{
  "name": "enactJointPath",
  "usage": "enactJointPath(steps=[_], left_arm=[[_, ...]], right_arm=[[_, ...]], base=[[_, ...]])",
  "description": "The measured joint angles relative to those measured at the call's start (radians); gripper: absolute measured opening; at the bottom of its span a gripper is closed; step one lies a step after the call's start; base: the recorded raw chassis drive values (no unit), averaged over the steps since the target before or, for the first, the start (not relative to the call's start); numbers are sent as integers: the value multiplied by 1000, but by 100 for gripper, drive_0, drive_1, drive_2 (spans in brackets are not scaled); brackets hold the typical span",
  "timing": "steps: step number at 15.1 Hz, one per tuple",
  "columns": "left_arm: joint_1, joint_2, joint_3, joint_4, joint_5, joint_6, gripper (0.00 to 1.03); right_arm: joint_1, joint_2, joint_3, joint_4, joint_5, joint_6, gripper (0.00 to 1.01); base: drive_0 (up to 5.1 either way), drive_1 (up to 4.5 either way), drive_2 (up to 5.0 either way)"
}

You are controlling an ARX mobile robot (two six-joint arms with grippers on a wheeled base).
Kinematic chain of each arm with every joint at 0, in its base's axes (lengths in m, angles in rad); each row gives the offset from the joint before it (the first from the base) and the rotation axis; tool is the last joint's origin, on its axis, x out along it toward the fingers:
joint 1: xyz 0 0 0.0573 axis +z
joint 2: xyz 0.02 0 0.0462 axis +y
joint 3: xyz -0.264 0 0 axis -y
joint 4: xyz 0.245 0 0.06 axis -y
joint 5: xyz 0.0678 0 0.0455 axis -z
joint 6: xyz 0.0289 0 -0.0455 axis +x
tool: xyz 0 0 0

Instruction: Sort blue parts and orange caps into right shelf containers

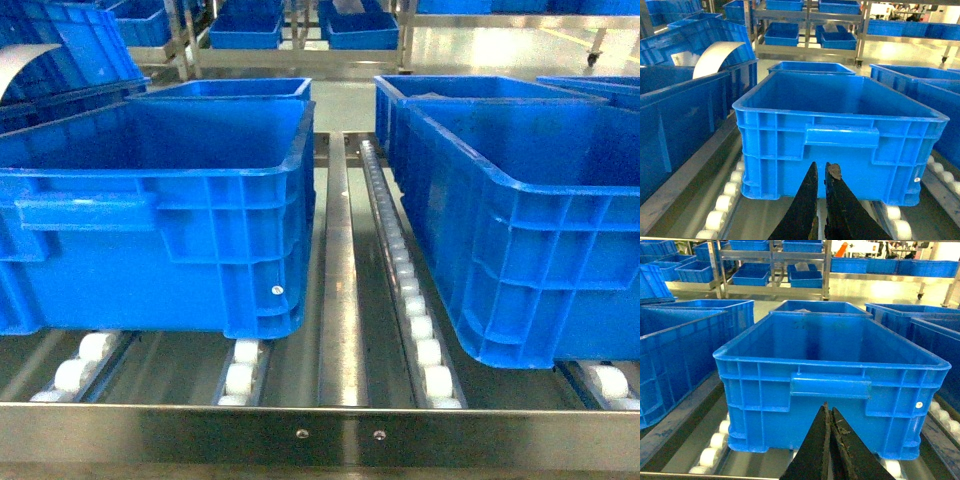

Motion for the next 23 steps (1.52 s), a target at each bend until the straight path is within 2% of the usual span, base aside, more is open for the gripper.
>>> enactJointPath(steps=[5, 6, 7, 12, 14, 18, 20, 21, 22, 23], left_arm=[[0, -94, 0, -94, 0, 0, 2], [0, -189, 0, -243, 0, 0, 2], [0, -261, 0, -264, 1, 0, 2], [0, -259, 0, -272, 0, 2, 2], [0, -259, 0, -271, 0, 1, 4], [0, -259, 0, -271, 0, 1, 16], [0, -259, 0, -271, 0, 1, 37], [0, -259, 0, -271, 0, 1, 63], [0, -259, 0, -271, 0, 3, 100], [0, -259, 0, -271, 0, 4, 98]], right_arm=[[0, -98, 0, -106, 0, 0, 2], [0, -202, 0, -260, -6, 0, 2], [0, -257, 0, -249, -3, 0, 2], [0, -258, 0, -271, -3, 0, 2], [0, -258, 0, -269, -3, 0, 8], [0, -258, 0, -269, -3, 0, 21], [0, -258, 0, -269, -3, 0, 43], [0, -258, 0, -269, -3, 0, 68], [0, -258, 0, -269, -3, 1, 99], [0, -258, 0, -269, -3, 1, 98]], base=[[0, 0, 0], [0, 0, 0], [0, 0, 0], [0, 0, 0], [0, 0, 0], [0, 0, 0], [0, 0, 0], [0, 0, 0], [0, 0, 0], [0, 0, 0]])
